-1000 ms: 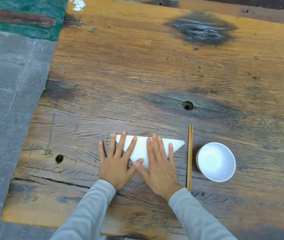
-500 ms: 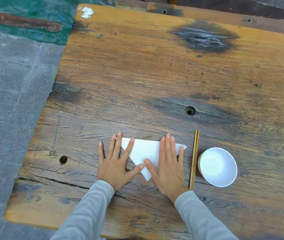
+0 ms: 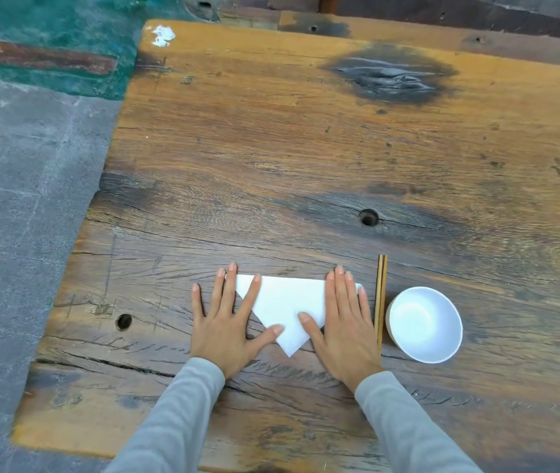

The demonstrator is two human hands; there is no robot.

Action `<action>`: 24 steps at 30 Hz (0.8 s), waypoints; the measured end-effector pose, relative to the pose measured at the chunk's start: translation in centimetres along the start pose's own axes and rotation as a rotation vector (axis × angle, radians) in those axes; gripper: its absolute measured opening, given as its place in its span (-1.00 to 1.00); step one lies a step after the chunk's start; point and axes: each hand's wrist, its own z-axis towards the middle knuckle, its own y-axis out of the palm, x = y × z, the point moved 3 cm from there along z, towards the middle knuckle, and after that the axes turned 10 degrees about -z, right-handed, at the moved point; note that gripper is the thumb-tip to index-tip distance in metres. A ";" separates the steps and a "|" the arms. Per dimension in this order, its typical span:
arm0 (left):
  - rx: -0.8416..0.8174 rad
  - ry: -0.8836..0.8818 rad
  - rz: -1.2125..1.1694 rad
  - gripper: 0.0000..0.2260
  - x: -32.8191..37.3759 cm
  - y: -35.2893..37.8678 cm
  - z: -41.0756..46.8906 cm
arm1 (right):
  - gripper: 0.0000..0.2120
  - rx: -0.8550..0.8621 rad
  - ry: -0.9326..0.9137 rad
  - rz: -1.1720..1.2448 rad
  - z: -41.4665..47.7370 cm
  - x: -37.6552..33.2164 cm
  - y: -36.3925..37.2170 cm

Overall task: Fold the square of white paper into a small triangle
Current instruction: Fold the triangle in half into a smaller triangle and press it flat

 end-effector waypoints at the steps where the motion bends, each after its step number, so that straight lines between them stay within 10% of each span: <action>1: 0.001 -0.002 0.000 -0.13 0.0 0.0 0.0 | -0.19 -0.002 0.013 -0.002 0.0 0.2 0.0; 13: -0.105 -0.141 -0.010 0.10 -0.8 -1.4 1.5 | -0.16 -0.024 0.106 -0.002 -0.1 -0.1 -0.4; 24: -0.385 0.132 0.071 0.10 0.8 -6.7 8.5 | -0.05 -0.260 0.105 0.017 -9.3 -4.1 -0.5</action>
